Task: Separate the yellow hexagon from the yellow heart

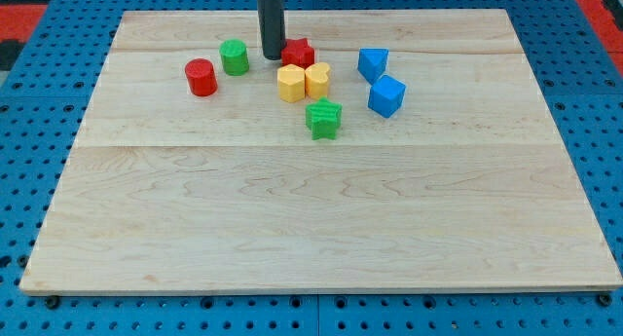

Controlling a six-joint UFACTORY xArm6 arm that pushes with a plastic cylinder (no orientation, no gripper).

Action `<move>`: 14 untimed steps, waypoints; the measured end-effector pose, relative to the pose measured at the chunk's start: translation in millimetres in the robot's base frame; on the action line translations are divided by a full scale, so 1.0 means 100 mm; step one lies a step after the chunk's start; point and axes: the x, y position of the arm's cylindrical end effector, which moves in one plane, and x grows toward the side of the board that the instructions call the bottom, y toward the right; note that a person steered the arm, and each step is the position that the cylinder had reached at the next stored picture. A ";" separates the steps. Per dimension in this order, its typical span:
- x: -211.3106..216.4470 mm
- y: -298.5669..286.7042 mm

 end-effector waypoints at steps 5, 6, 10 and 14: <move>0.51 0.04; 0.58 -0.20; 1.17 0.14; 1.38 -0.06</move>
